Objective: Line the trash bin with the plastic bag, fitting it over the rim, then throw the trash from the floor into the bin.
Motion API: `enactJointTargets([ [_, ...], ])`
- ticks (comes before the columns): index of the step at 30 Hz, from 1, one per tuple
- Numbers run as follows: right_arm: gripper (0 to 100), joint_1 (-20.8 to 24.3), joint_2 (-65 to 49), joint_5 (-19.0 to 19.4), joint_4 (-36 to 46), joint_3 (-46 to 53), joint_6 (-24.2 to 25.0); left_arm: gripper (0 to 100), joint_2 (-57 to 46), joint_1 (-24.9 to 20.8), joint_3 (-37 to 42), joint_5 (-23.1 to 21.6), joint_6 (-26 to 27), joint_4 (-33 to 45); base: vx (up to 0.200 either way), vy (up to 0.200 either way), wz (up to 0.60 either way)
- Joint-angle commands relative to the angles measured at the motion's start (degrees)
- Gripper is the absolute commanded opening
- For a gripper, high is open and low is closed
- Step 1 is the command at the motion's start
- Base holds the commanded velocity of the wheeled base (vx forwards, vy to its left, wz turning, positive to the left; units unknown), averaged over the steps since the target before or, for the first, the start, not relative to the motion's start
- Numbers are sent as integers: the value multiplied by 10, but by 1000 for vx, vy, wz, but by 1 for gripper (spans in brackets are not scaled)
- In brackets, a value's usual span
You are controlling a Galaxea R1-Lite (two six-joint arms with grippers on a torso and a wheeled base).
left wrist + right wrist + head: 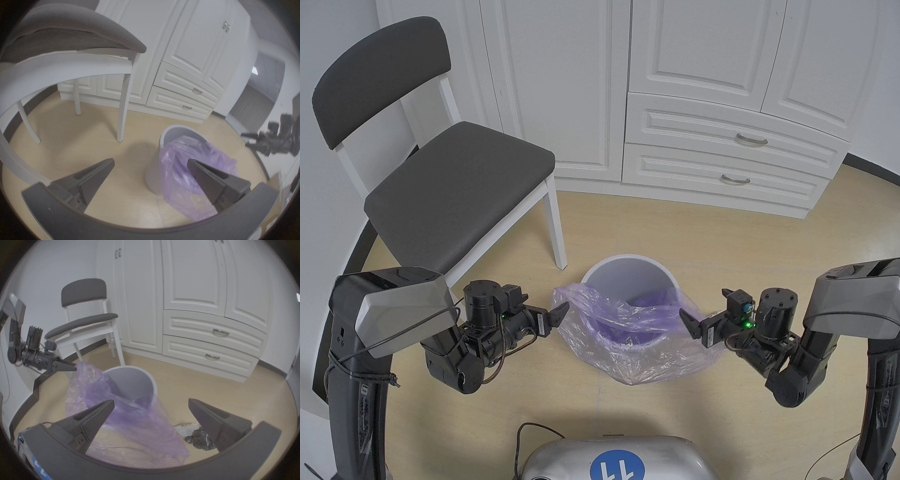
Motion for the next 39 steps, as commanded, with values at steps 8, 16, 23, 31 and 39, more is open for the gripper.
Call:
enactJointTargets([
  [8,100,118,74,-89,-10,-13,-64,100,-65,7,69,-2,54,10,0,0,0],
  [16,100,151,148,-131,-10,-95,-62,100,-72,5,77,-1,55,7,0,0,0],
  [23,100,151,168,-154,-10,-139,-57,100,-74,4,75,0,55,6,0,0,0],
  [31,100,135,188,-163,-10,-192,-56,100,-75,4,73,3,54,5,0,0,0],
  [39,0,125,191,-167,-10,-216,-39,100,-77,4,72,4,54,5,0,0,0],
])
